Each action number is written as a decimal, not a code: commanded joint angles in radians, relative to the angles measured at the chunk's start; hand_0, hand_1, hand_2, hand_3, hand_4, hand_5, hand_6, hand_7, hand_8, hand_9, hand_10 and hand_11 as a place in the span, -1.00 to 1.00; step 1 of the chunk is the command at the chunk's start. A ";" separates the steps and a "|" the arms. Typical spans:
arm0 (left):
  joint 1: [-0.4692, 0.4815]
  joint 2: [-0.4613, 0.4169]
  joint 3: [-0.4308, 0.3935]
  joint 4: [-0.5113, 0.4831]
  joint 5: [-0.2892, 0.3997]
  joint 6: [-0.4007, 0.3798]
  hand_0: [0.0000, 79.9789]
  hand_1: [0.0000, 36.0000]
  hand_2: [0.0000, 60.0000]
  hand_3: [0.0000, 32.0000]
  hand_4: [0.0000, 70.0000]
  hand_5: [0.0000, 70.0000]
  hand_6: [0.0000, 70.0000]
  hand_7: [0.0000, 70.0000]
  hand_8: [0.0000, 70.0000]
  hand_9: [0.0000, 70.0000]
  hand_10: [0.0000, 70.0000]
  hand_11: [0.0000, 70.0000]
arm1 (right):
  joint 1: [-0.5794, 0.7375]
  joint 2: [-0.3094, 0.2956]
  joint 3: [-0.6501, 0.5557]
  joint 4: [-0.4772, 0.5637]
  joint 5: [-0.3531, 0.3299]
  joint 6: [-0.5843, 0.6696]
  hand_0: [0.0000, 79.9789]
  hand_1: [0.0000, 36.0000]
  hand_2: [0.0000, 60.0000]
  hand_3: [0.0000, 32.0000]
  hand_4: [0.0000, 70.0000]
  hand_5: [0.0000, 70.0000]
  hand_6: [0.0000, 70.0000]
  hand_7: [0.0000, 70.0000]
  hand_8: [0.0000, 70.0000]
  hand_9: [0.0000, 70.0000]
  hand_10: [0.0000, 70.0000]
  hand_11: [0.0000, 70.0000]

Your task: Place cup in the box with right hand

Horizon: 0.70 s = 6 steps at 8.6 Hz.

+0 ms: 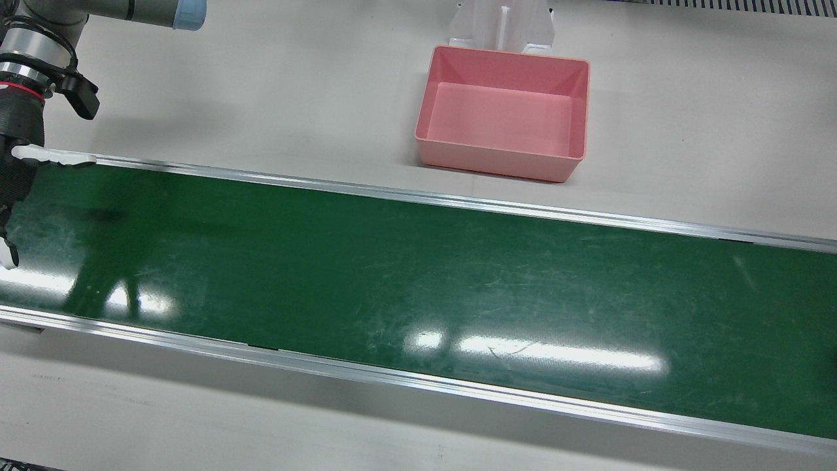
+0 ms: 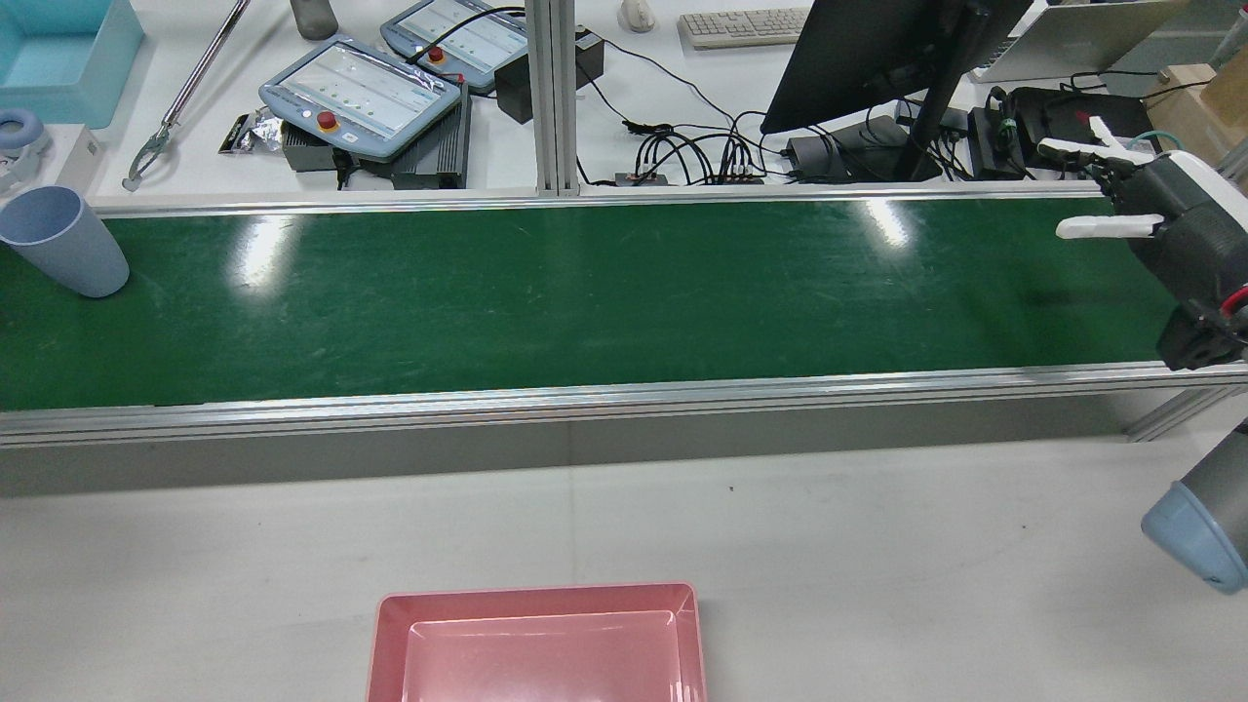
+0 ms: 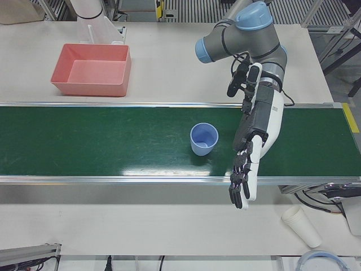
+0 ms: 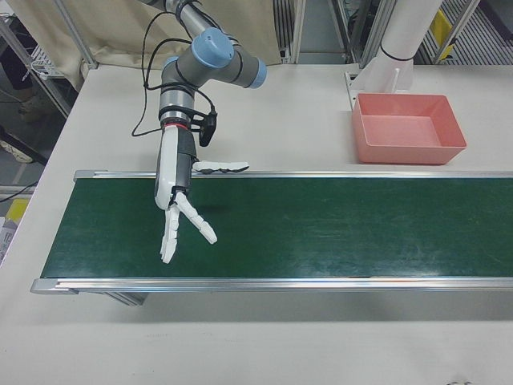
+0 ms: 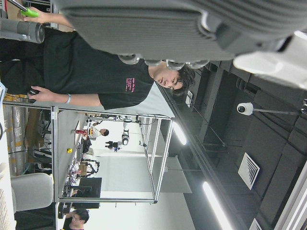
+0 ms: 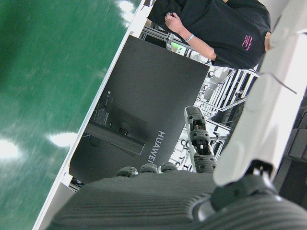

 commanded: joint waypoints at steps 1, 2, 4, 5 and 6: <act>0.000 0.000 0.000 0.000 0.000 0.000 -1.00 -1.00 -1.00 -1.00 -1.00 -1.00 -1.00 -1.00 -1.00 -1.00 -1.00 -1.00 | 0.000 0.000 0.000 0.000 0.000 0.000 0.25 -0.20 -0.79 -1.00 -0.80 -0.88 -0.96 -1.00 -1.00 -1.00 -1.00 -1.00; 0.000 0.000 0.000 0.000 0.000 -0.001 -1.00 -1.00 -1.00 -1.00 -1.00 -1.00 -1.00 -1.00 -1.00 -1.00 -1.00 -1.00 | 0.000 0.000 0.000 0.000 0.000 0.000 0.27 -0.30 -1.00 -1.00 -0.75 -0.88 -0.97 -1.00 -1.00 -1.00 -1.00 -1.00; 0.000 0.000 0.000 -0.002 0.000 0.000 -1.00 -1.00 -1.00 -1.00 -1.00 -1.00 -1.00 -1.00 -1.00 -1.00 -1.00 -1.00 | 0.000 0.000 0.000 0.000 0.000 0.000 0.25 -0.20 -0.79 -1.00 -0.80 -0.88 -0.97 -1.00 -1.00 -1.00 -1.00 -1.00; 0.000 0.000 0.000 0.000 0.000 0.000 -1.00 -1.00 -1.00 -1.00 -1.00 -1.00 -1.00 -1.00 -1.00 -1.00 -1.00 -1.00 | 0.000 0.000 0.000 0.000 0.000 0.000 0.27 -0.30 -1.00 -1.00 -0.75 -0.88 -0.96 -1.00 -1.00 -1.00 -1.00 -1.00; 0.000 0.000 0.000 0.000 0.002 0.000 -1.00 -1.00 -1.00 -1.00 -1.00 -1.00 -1.00 -1.00 -1.00 -1.00 -1.00 -1.00 | 0.000 0.000 0.000 0.000 0.000 0.000 0.27 -0.30 -1.00 -1.00 -0.75 -0.88 -0.96 -1.00 -1.00 -1.00 -1.00 -1.00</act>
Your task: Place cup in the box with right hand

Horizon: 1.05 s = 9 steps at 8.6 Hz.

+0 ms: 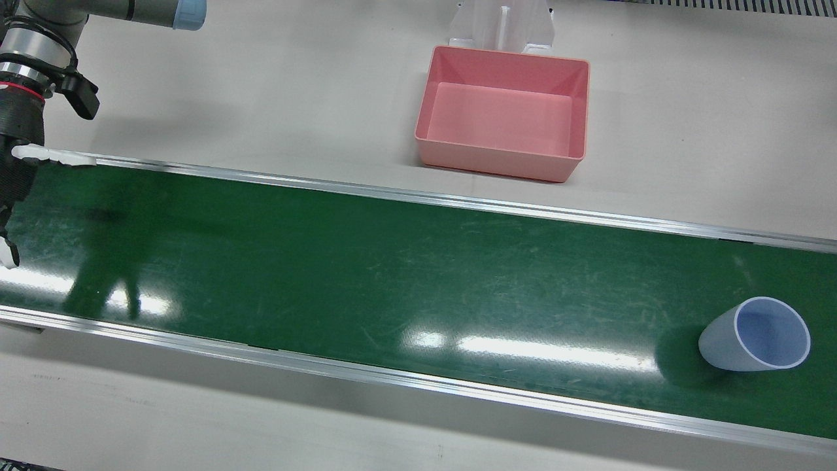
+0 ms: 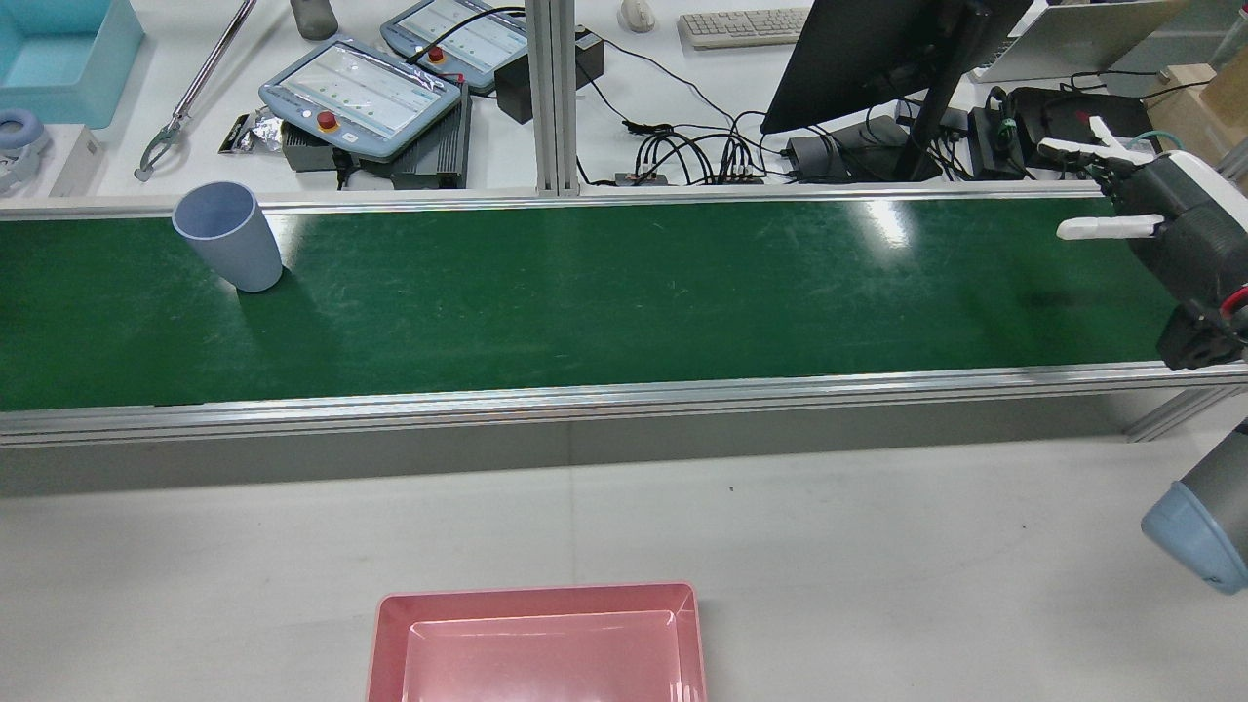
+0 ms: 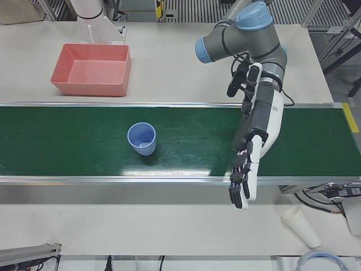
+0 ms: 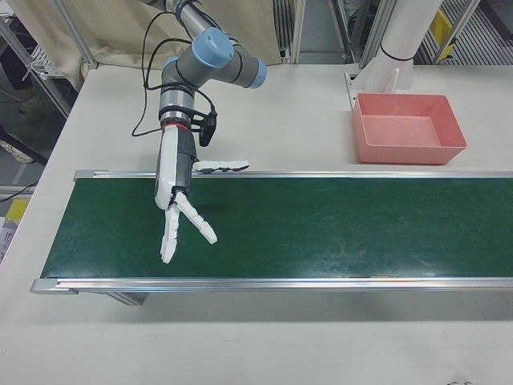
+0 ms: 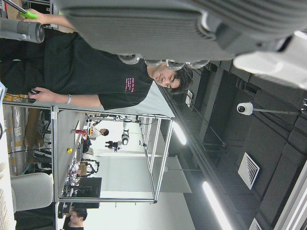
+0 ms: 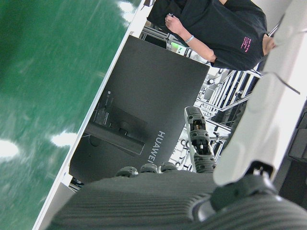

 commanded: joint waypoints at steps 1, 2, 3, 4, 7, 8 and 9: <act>0.000 0.000 0.000 0.001 0.000 0.000 -1.00 -1.00 -1.00 -1.00 -1.00 -1.00 -1.00 -1.00 -1.00 -1.00 -1.00 -1.00 | 0.000 -0.002 -0.002 0.000 0.000 0.000 0.27 -0.30 -1.00 -1.00 -0.75 -0.88 -0.96 -1.00 -1.00 -1.00 -1.00 -1.00; 0.000 0.000 0.000 0.001 0.000 0.000 -1.00 -1.00 -1.00 -1.00 -1.00 -1.00 -1.00 -1.00 -1.00 -1.00 -1.00 -1.00 | 0.005 -0.003 -0.002 0.002 0.000 0.001 0.27 -0.30 -1.00 -1.00 -0.75 -0.88 -0.96 -1.00 -1.00 -1.00 -1.00 -1.00; 0.000 0.000 0.000 0.001 0.000 0.000 -1.00 -1.00 -1.00 -1.00 -1.00 -1.00 -1.00 -1.00 -1.00 -1.00 -1.00 -1.00 | 0.005 -0.005 -0.003 0.000 0.000 0.000 0.26 -0.25 -0.90 -1.00 -0.77 -0.88 -0.96 -1.00 -1.00 -1.00 -1.00 -1.00; 0.000 0.000 0.002 -0.001 0.000 0.000 -1.00 -1.00 -1.00 -1.00 -1.00 -1.00 -1.00 -1.00 -1.00 -1.00 -1.00 -1.00 | -0.001 -0.003 -0.020 0.005 0.002 0.000 0.24 -0.15 -0.69 -1.00 -0.82 -0.88 -0.96 -1.00 -1.00 -1.00 -1.00 -1.00; 0.000 0.000 0.000 0.001 0.000 0.000 -1.00 -1.00 -1.00 -1.00 -1.00 -1.00 -1.00 -1.00 -1.00 -1.00 -1.00 -1.00 | -0.008 -0.002 -0.113 0.144 0.000 -0.009 0.26 -0.31 -1.00 -1.00 -0.75 -0.88 -0.97 -1.00 -1.00 -1.00 -1.00 -1.00; 0.000 0.000 0.000 0.001 0.000 0.000 -1.00 -1.00 -1.00 -1.00 -1.00 -1.00 -1.00 -1.00 -1.00 -1.00 -1.00 -1.00 | -0.008 0.000 -0.156 0.237 -0.002 -0.015 0.24 -0.22 -0.79 -1.00 -0.81 -0.88 -0.97 -1.00 -1.00 -1.00 -1.00 -1.00; 0.000 0.000 0.000 0.001 0.000 0.000 -1.00 -1.00 -1.00 -1.00 -1.00 -1.00 -1.00 -1.00 -1.00 -1.00 -1.00 -1.00 | -0.011 0.000 -0.163 0.254 -0.002 -0.018 0.24 -0.34 -0.84 -1.00 -0.84 -0.89 -0.98 -1.00 -1.00 -1.00 -1.00 -1.00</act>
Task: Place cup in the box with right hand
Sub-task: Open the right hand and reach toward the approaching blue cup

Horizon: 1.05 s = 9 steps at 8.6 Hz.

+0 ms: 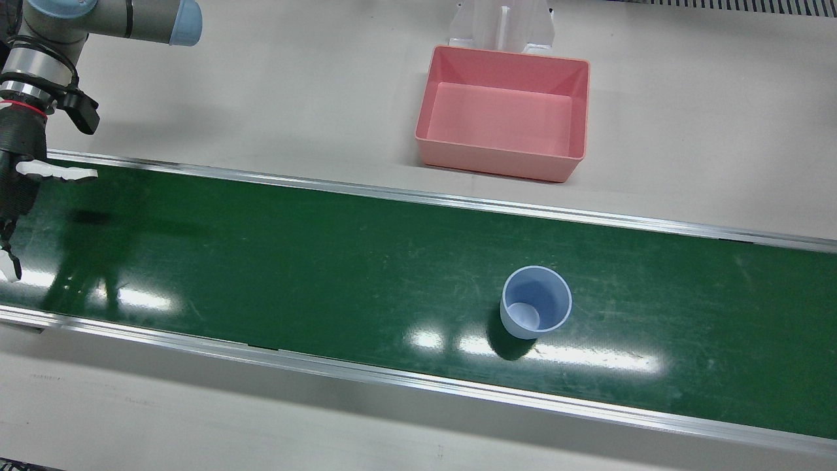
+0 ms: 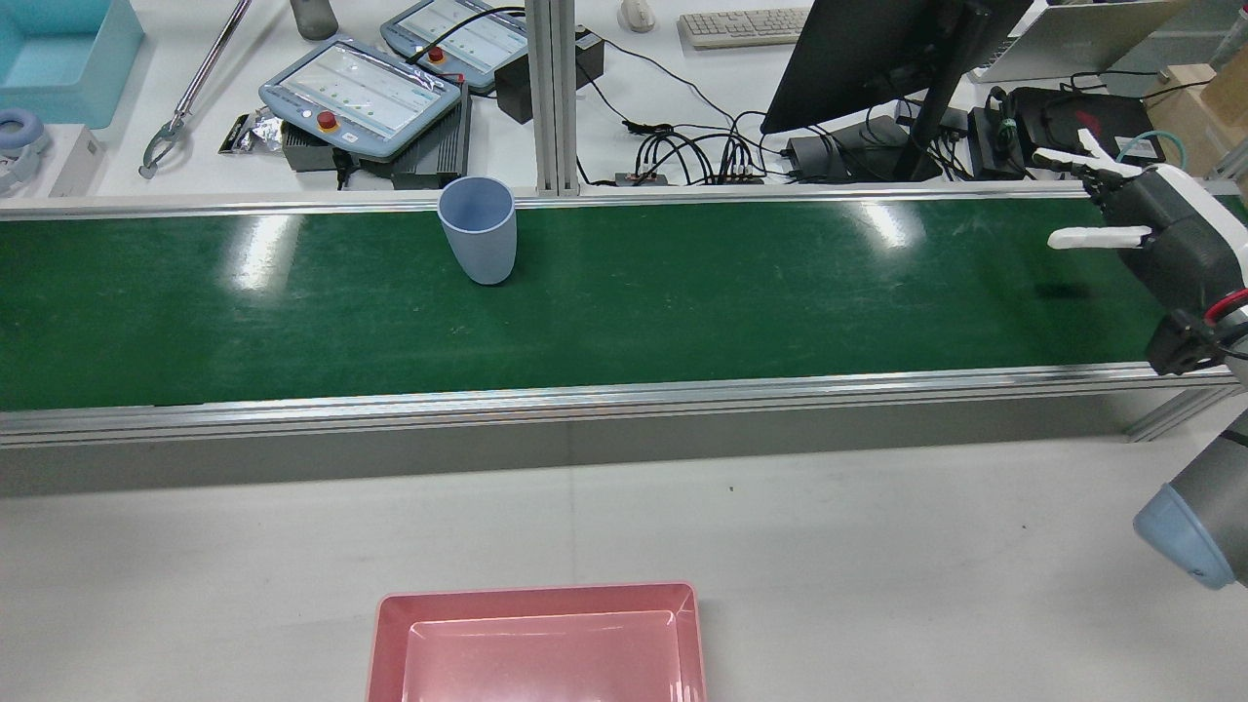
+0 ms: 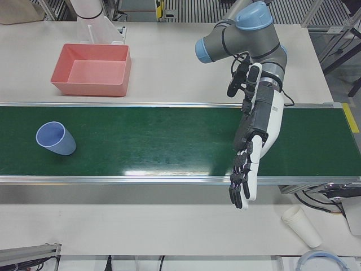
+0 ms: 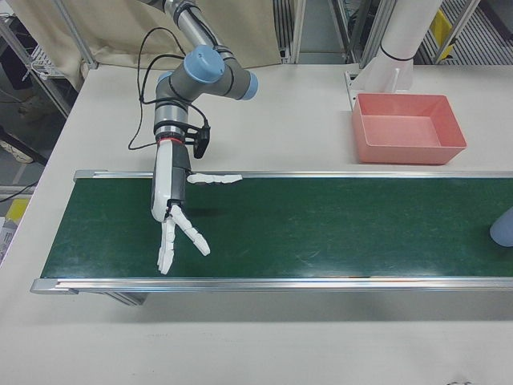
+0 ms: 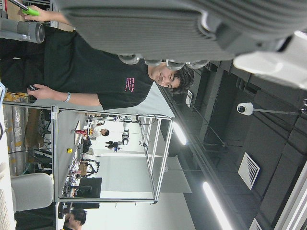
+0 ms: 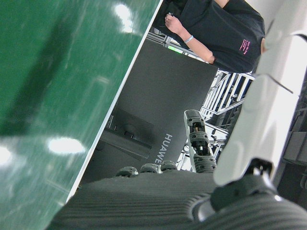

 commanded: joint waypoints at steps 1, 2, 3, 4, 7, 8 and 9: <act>0.000 0.000 0.000 0.000 0.002 0.000 -1.00 -1.00 -1.00 -1.00 -1.00 -1.00 -1.00 -1.00 -1.00 -1.00 -1.00 -1.00 | -0.005 0.005 -0.056 0.109 -0.001 -0.020 0.23 -0.44 -0.92 -1.00 -0.87 -0.90 -1.00 -1.00 -1.00 -1.00 -1.00 -1.00; 0.002 0.000 0.000 0.000 0.002 0.000 -1.00 -1.00 -1.00 -1.00 -1.00 -1.00 -1.00 -1.00 -1.00 -1.00 -1.00 -1.00 | -0.003 0.015 -0.058 0.111 -0.001 -0.034 0.26 -0.44 -1.00 -1.00 -0.85 -0.89 -1.00 -1.00 -1.00 -1.00 -1.00 -1.00; 0.000 0.000 0.000 0.000 0.002 0.000 -1.00 -1.00 -1.00 -1.00 -1.00 -1.00 -1.00 -1.00 -1.00 -1.00 -1.00 -1.00 | -0.003 0.028 -0.058 0.109 -0.001 -0.034 0.28 -0.38 -1.00 -1.00 -0.82 -0.89 -1.00 -1.00 -1.00 -1.00 -1.00 -1.00; 0.000 0.000 -0.002 0.000 0.002 0.000 -1.00 -1.00 -1.00 -1.00 -1.00 -1.00 -1.00 -1.00 -1.00 -1.00 -1.00 -1.00 | -0.003 0.035 -0.058 0.109 -0.003 -0.034 0.25 -0.27 -0.83 -1.00 -0.85 -0.89 -1.00 -1.00 -1.00 -1.00 -1.00 -1.00; 0.000 0.000 -0.002 0.000 0.000 0.000 -1.00 -1.00 -1.00 -1.00 -1.00 -1.00 -1.00 -1.00 -1.00 -1.00 -1.00 -1.00 | 0.001 0.031 -0.065 0.108 -0.004 -0.041 0.24 -0.40 -1.00 -1.00 -0.73 -0.91 -0.99 -0.98 -1.00 -1.00 -1.00 -1.00; 0.000 0.000 -0.002 0.000 0.000 0.000 -1.00 -1.00 -1.00 -1.00 -1.00 -1.00 -1.00 -1.00 -1.00 -1.00 -1.00 -1.00 | 0.000 0.032 -0.064 0.108 -0.004 -0.041 0.24 -0.40 -1.00 -1.00 -0.73 -0.91 -0.98 -0.95 -1.00 -1.00 -1.00 -1.00; 0.000 0.000 -0.002 0.000 0.000 0.000 -1.00 -1.00 -1.00 -1.00 -1.00 -1.00 -1.00 -1.00 -1.00 -1.00 -1.00 -1.00 | -0.002 0.032 -0.064 0.108 -0.004 -0.039 0.23 -0.35 -0.90 -1.00 -0.77 -0.91 -0.99 -0.97 -1.00 -1.00 -1.00 -1.00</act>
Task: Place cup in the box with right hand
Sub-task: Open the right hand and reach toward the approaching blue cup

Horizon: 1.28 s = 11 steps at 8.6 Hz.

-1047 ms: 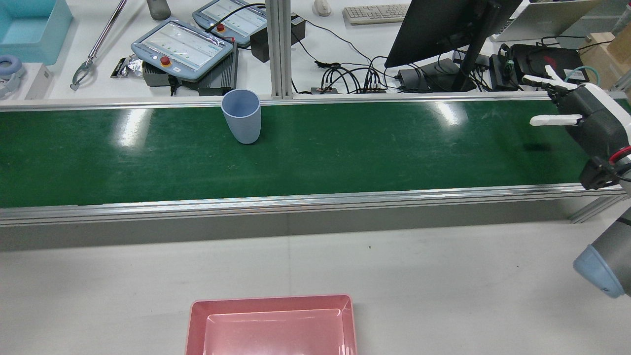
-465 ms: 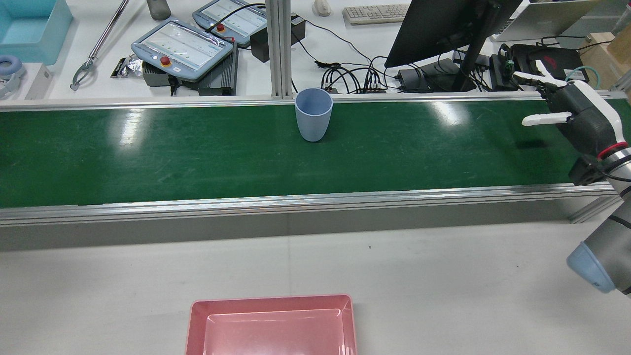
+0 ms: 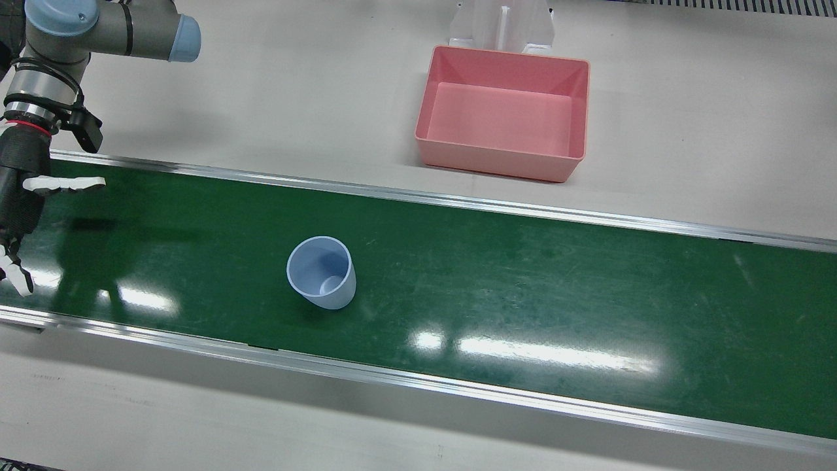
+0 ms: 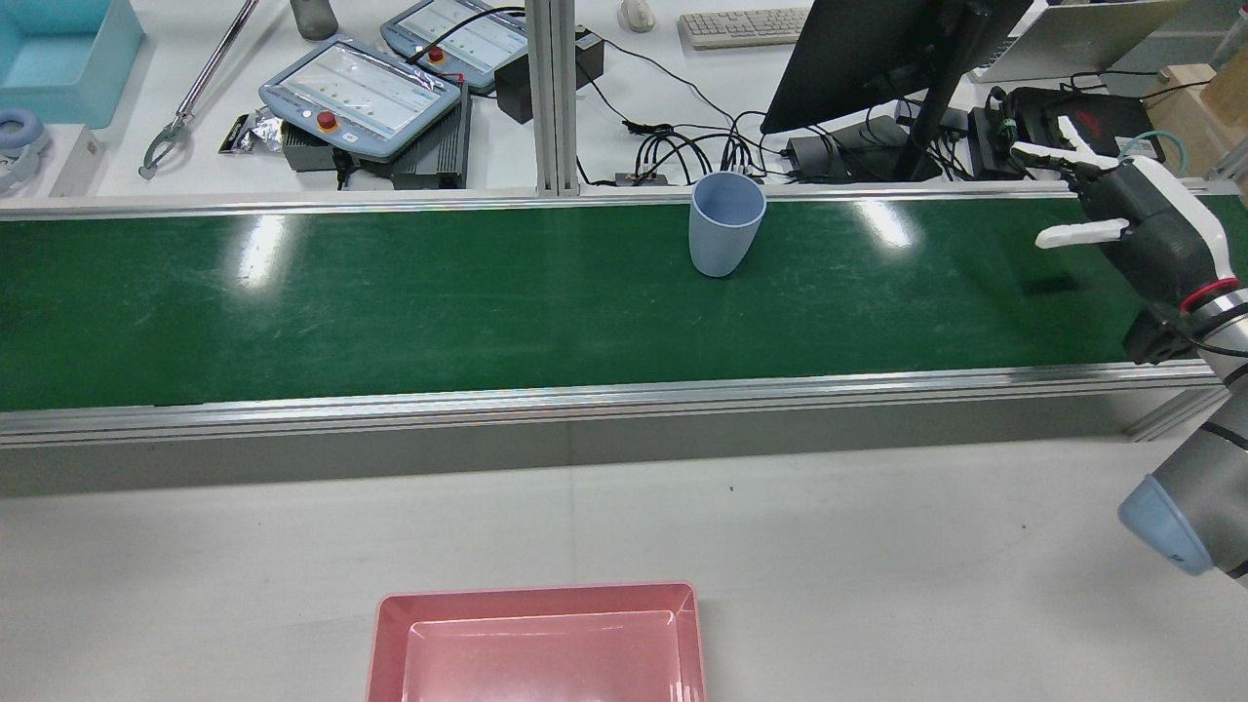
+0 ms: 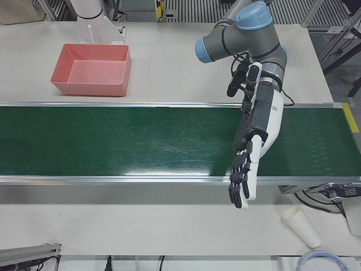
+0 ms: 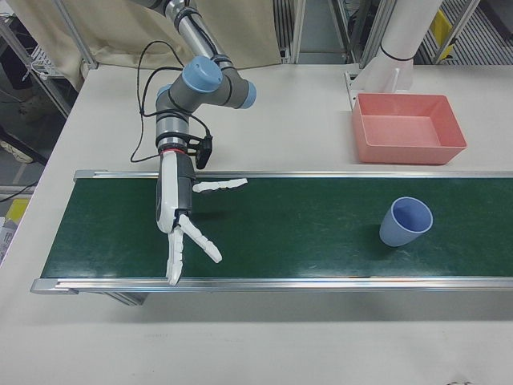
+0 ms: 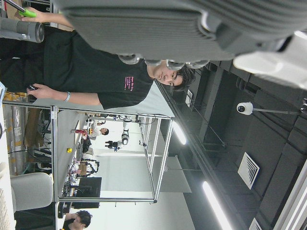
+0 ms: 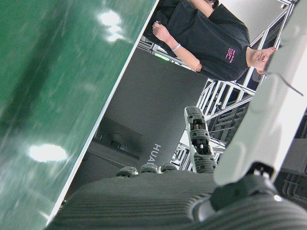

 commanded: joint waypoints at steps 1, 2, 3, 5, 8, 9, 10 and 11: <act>0.000 0.000 0.000 0.000 0.001 0.000 -1.00 -1.00 -1.00 -1.00 -1.00 -1.00 -1.00 -1.00 -1.00 -1.00 -1.00 -1.00 | -0.001 0.001 0.000 0.001 -0.001 0.003 0.23 -0.35 -0.90 -1.00 -0.78 -0.91 -0.99 -0.98 -1.00 -1.00 -1.00 -1.00; 0.000 0.000 0.000 0.000 0.001 0.000 -1.00 -1.00 -1.00 -1.00 -1.00 -1.00 -1.00 -1.00 -1.00 -1.00 -1.00 -1.00 | -0.003 -0.001 0.000 0.001 -0.001 0.003 0.23 -0.35 -0.90 -1.00 -0.78 -0.91 -0.99 -0.98 -1.00 -1.00 -1.00 -1.00; 0.000 0.000 0.000 0.000 0.001 0.000 -1.00 -1.00 -1.00 -1.00 -1.00 -1.00 -1.00 -1.00 -1.00 -1.00 -1.00 -1.00 | -0.003 -0.002 -0.002 0.001 -0.001 0.003 0.23 -0.36 -0.90 -1.00 -0.78 -0.91 -0.99 -0.99 -1.00 -1.00 -1.00 -1.00; 0.000 0.000 0.000 0.000 0.000 0.000 -1.00 -1.00 -1.00 -1.00 -1.00 -1.00 -1.00 -1.00 -1.00 -1.00 -1.00 -1.00 | -0.014 0.001 -0.005 0.001 -0.001 0.001 0.21 -0.38 -0.90 -1.00 -0.77 -0.91 -0.99 -0.98 -1.00 -1.00 -1.00 -1.00; 0.000 0.000 0.000 0.000 0.000 0.000 -1.00 -1.00 -1.00 -1.00 -1.00 -1.00 -1.00 -1.00 -1.00 -1.00 -1.00 -1.00 | -0.024 0.002 -0.007 0.000 0.001 -0.002 0.22 -0.43 -1.00 -1.00 -0.73 -0.91 -0.98 -0.97 -1.00 -1.00 -1.00 -1.00; 0.000 0.000 0.000 0.000 0.000 0.000 -1.00 -1.00 -1.00 -1.00 -1.00 -1.00 -1.00 -1.00 -1.00 -1.00 -1.00 -1.00 | -0.024 0.002 -0.011 0.000 0.002 -0.004 0.18 -0.23 -0.56 -1.00 -0.83 -0.91 -0.98 -0.96 -1.00 -1.00 -1.00 -1.00; 0.000 0.000 0.000 0.000 0.000 0.000 -1.00 -1.00 -1.00 -1.00 -1.00 -1.00 -1.00 -1.00 -1.00 -1.00 -1.00 -1.00 | -0.024 0.004 -0.022 0.001 0.003 -0.001 0.22 -0.38 -1.00 -1.00 -0.71 -0.91 -0.97 -0.95 -1.00 -1.00 -1.00 -1.00; 0.000 0.000 0.000 0.000 0.000 0.000 -1.00 -1.00 -1.00 -1.00 -1.00 -1.00 -1.00 -1.00 -1.00 -1.00 -1.00 -1.00 | -0.021 0.004 -0.022 0.000 0.006 0.004 0.21 -0.29 -0.84 -1.00 -0.73 -0.90 -0.96 -0.93 -1.00 -1.00 -1.00 -1.00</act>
